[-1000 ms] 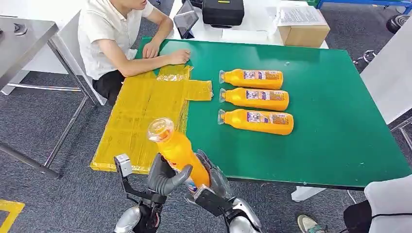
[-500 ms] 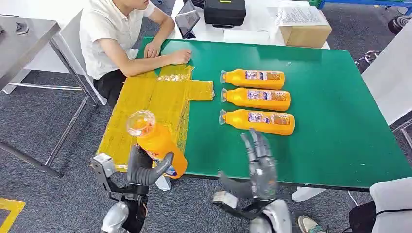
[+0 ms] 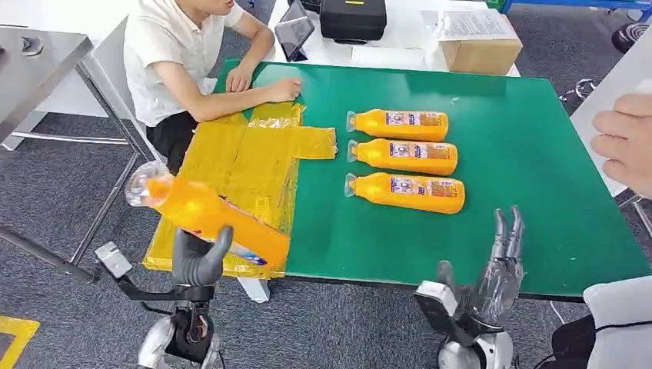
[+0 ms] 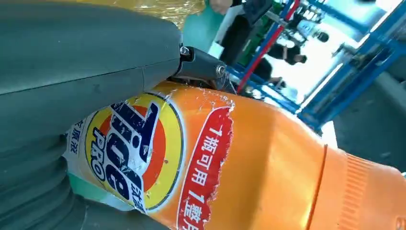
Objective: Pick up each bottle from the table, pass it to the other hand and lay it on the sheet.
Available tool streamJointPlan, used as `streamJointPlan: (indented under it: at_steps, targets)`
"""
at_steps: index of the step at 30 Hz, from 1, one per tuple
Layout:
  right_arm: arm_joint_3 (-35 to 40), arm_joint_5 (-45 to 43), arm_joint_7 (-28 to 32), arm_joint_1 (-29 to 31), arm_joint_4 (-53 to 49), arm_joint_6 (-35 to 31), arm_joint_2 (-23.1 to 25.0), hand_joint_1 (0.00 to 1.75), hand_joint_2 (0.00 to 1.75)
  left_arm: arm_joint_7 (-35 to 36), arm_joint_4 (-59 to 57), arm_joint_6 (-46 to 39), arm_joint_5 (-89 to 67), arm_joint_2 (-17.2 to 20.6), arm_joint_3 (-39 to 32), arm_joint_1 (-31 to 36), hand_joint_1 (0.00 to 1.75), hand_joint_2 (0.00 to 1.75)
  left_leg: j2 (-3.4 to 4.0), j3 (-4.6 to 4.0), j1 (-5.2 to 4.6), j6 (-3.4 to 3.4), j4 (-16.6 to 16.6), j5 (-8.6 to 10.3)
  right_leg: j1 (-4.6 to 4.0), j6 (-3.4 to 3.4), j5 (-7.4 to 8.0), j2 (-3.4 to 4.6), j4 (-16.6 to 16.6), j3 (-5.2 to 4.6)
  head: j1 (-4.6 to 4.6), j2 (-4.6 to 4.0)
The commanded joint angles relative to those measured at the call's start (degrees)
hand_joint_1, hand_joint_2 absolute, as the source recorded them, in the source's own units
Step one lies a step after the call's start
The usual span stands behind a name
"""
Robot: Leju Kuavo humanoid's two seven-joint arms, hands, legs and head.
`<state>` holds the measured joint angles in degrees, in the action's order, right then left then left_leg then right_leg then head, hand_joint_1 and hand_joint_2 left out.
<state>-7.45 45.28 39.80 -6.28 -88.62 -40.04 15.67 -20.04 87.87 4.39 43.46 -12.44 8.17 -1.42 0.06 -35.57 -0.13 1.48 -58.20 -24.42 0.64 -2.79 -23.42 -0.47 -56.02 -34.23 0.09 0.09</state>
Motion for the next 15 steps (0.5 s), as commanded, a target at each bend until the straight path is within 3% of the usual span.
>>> streamJointPlan:
  at_steps: [1,5,8,15]
  targets:
    - [3.1,-2.8,0.2,0.0,9.2,0.0,-2.8,0.00,0.00,-3.8,-12.2,-28.9,-43.8,6.3,2.6,7.1,1.75,1.75,0.00,0.36,0.04,-0.11,0.1,-0.06,-0.04,0.12,-0.06,0.04,0.1,0.33,-0.02,0.00]
    - [5.8,-3.7,0.2,2.7,13.0,0.0,-3.8,0.00,0.00,4.0,-28.1,-36.9,-72.1,8.6,7.5,14.7,1.75,1.75,-0.36,0.43,0.01,-0.11,0.3,0.10,0.00,0.12,-0.04,-0.32,0.2,0.41,-0.02,0.00]
    - [8.5,-4.4,0.2,4.9,16.4,0.0,-4.3,0.00,0.00,11.1,-33.3,-32.4,-85.9,9.8,9.8,17.7,1.75,1.75,-0.16,0.43,0.03,-0.12,0.2,0.12,-0.01,0.10,0.03,-0.05,0.2,0.39,0.00,0.00]
    - [11.9,-6.3,0.2,5.5,18.7,0.0,-5.1,0.00,0.00,10.2,-36.5,-20.5,-84.5,9.4,9.3,20.6,1.75,1.75,0.00,0.20,0.06,-0.11,0.1,0.09,-0.04,0.08,0.04,0.02,0.1,0.16,0.00,0.00]
